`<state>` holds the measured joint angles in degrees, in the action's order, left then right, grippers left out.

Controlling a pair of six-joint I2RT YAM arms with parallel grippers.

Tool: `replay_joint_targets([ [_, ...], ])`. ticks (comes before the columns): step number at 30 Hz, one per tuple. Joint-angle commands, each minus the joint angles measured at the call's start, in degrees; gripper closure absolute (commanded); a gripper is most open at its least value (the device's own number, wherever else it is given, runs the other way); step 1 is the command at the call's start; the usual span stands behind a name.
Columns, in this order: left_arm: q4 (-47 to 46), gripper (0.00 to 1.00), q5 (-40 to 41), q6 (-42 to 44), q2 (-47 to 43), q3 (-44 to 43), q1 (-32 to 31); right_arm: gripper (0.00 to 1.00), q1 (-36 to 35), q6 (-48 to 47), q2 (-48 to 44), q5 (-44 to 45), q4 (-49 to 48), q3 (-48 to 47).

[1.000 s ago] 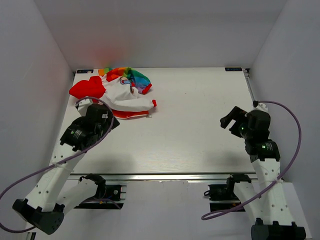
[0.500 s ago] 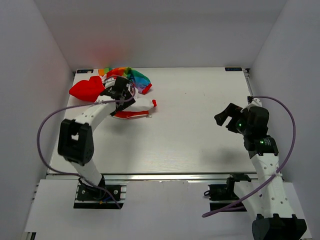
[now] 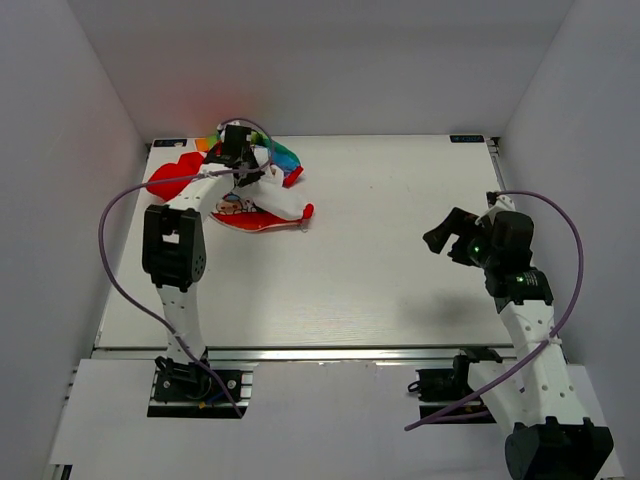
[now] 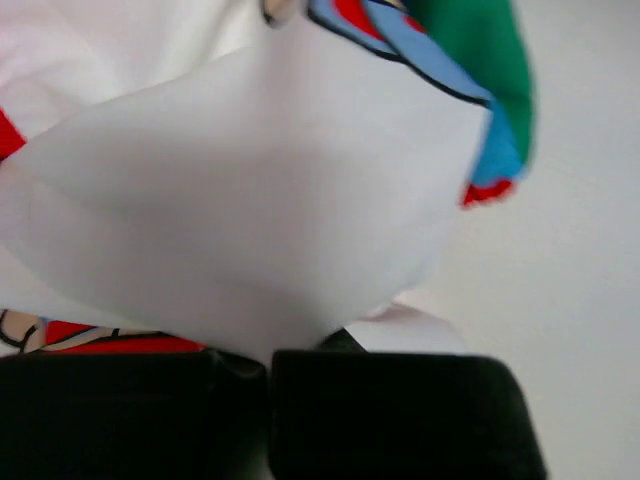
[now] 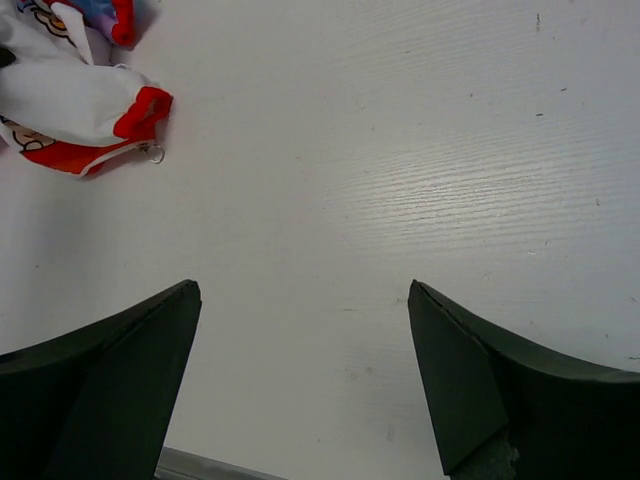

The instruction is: Zip up the jacket

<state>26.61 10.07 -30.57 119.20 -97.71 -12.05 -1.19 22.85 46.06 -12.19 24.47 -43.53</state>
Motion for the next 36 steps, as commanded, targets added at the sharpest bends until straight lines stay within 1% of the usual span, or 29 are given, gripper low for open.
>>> replay_joint_targets([
  [1, -7.5, 1.0, -6.6, 7.1, -14.8, 1.5, -1.7, 0.11, 0.1, -1.0, -1.4, -1.3, -2.4, -0.1],
  [2, -9.4, 1.0, -7.0, 7.8, -18.4, 3.6, -2.8, 0.11, 0.1, -0.9, -1.5, -2.0, -2.6, 0.0],
  [3, -13.0, 1.0, -9.8, 8.2, -21.8, 7.1, -3.1, 0.11, 0.1, -1.1, -1.5, -2.6, -2.9, -0.1],
  [4, -14.8, 1.0, -12.3, 8.2, -28.3, 8.6, -3.5, 0.11, 0.1, -1.6, -1.7, -4.9, -3.3, 0.0],
  [5, -16.3, 1.0, -14.4, 8.2, -31.4, 9.5, -4.4, 0.11, 0.1, -2.1, -1.7, -6.6, -3.7, 0.0],
  [6, -18.9, 1.0, -18.6, 8.1, -34.2, 10.9, -4.8, 0.11, 0.1, -2.4, -1.9, -7.7, -4.2, 0.1],
  [7, -20.1, 1.0, -19.8, 7.1, -36.7, 11.3, -5.3, 0.11, 0.1, -2.3, -2.6, -9.3, -5.3, 0.3],
  [8, -21.2, 1.0, -21.0, 6.9, -41.1, 11.7, -6.9, 0.11, 0.1, -2.2, -3.1, -9.8, -5.9, 0.5],
  [9, -22.6, 1.0, -22.4, 6.9, -42.8, 11.4, -7.7, 0.11, 0.1, -2.0, -3.6, -10.0, -6.4, 0.9],
  [11, -22.3, 1.0, -25.4, 5.6, -46.1, 9.9, -9.5, 0.11, 0.1, -1.8, -5.2, -9.9, -7.7, 1.1],
  [13, -21.5, 1.0, -28.9, 4.4, -46.9, 6.4, -9.5, 0.1, 0.1, -1.6, -6.2, -9.4, -7.8, 1.0],
  [16, -19.3, 1.0, -29.6, 3.5, -47.3, 3.7, -9.5, 0.11, 0.1, -1.5, -6.7, -9.4, -7.3, 1.1],
  [19, -17.3, 1.0, -27.0, 3.7, -48.2, 4.4, -9.5, 0.11, 0.1, -1.4, -6.4, -9.9, -7.0, 1.4],
  [22, -14.4, 1.0, -19.5, 3.2, -49.9, 8.6, -9.5, 0.11, 0.1, -1.8, -6.1, -9.9, -6.6, 2.1],
  [23, -12.6, 1.0, -13.6, 2.7, -50.5, 12.1, -9.5, 0.11, 0.1, -2.1, -5.9, -10.0, -6.3, 2.6],
  [25, -10.9, 1.0, -7.2, 0.7, -52.6, 16.8, -9.5, 0.11, 0.1, -2.9, -5.2, -11.2, -6.0, 2.9],
  [26, -8.9, 1.0, -2.2, -0.4, -53.3, 22.2, -9.5, 0.11, 0.1, -3.3, -4.8, -11.6, -5.8, 3.3],
  [27, -7.9, 0.96, 0.5, -1.6, -53.8, 24.8, -9.5, 0.11, 0.1, -4.2, -4.7, -12.0, -5.5, 3.4],
  [28, -6.7, 0.92, 3.0, -4.6, -54.6, 27.5, -9.4, 0.11, 0.0, -4.7, -4.3, -12.8, -5.4, 3.5],
  [29, -3.5, 0.88, 5.7, -6.6, -54.7, 29.7, -9.4, 0.11, 0.0, -4.9, -4.2, -12.6, -5.1, 3.7],
  [30, -2.3, 0.84, 9.8, -8.5, -54.8, 33.4, -9.4, 0.11, -0.1, -5.0, -4.1, -12.3, -5.1, 4.0],
  [31, -0.7, 0.77, 10.7, -11.2, -54.5, 34.7, -9.2, 0.11, -0.8, -5.2, -3.9, -11.7, -4.9, 4.0],
  [32, 1.6, 0.55, 11.1, -11.9, -54.2, 35.6, -9.2, 0.11, -1.5, -5.3, -3.7, -11.2, -4.7, 3.9],
  [33, 2.4, 0.43, 11.4, -12.3, -54.1, 36.4, -9.1, 0.11, -2.5, -5.4, -3.4, -10.8, -4.7, 4.0],
  [34, 3.4, 0.31, 11.3, -12.8, -53.8, 36.4, -9.1, 0.11, -5.5, -5.8, -3.0, -8.7, -4.5, 4.0],
  [36, 6.2, 0.02, 10.6, -12.8, -53.2, 35.1, -9.1, 0.11, -9.7, -5.9, -1.5, -5.0, -4.2, 3.7],
])
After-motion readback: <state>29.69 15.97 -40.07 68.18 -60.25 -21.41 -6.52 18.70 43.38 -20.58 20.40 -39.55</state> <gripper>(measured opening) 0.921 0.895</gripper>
